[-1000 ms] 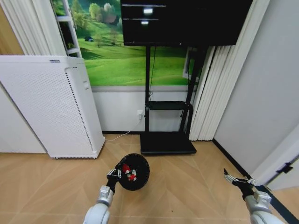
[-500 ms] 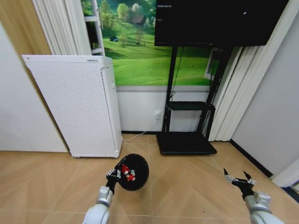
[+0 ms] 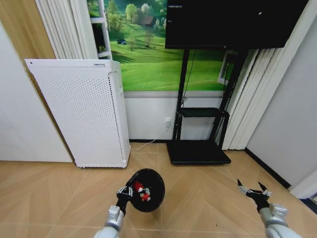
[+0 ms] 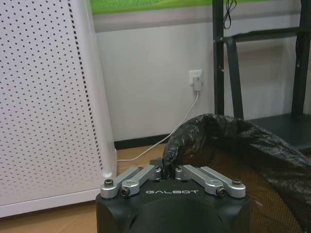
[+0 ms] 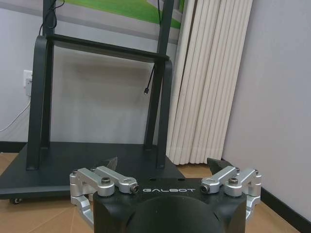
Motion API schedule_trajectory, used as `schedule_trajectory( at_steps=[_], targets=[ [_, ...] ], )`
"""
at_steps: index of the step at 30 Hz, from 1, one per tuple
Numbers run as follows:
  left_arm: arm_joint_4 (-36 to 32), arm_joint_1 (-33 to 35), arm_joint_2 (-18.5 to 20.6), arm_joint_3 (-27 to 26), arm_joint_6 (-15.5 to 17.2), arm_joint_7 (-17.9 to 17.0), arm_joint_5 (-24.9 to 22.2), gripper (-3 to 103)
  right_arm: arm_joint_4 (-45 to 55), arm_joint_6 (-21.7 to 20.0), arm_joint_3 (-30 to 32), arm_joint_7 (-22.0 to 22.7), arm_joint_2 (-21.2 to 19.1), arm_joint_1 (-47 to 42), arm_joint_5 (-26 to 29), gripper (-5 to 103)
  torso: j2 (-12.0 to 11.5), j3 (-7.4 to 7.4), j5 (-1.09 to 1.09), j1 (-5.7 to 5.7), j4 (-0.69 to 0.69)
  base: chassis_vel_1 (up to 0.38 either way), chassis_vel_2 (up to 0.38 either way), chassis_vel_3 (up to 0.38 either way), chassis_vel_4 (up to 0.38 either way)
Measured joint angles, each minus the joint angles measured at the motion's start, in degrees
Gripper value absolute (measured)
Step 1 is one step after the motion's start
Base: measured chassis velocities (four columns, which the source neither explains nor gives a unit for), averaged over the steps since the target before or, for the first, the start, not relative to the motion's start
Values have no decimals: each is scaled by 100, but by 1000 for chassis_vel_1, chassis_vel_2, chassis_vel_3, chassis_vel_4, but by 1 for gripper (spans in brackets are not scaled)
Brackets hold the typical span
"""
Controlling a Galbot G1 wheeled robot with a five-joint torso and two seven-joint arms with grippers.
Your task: Pick up the trash bin and place the garbage on the floor into it.
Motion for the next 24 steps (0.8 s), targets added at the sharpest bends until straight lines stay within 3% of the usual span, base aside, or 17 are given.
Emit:
schedule_trajectory(
  at_steps=[8,24],
  targets=[
    [-17,-34,199,-298,-2,-14,-30,7,1,0,0,0,0,0,0,100,0,0,0,0,-1,0,0,0,0],
    [-109,27,204,-214,49,-85,-48,7,1,0,-1,0,0,0,0,100,0,0,1,0,-2,48,35,-48,-36]
  ],
)
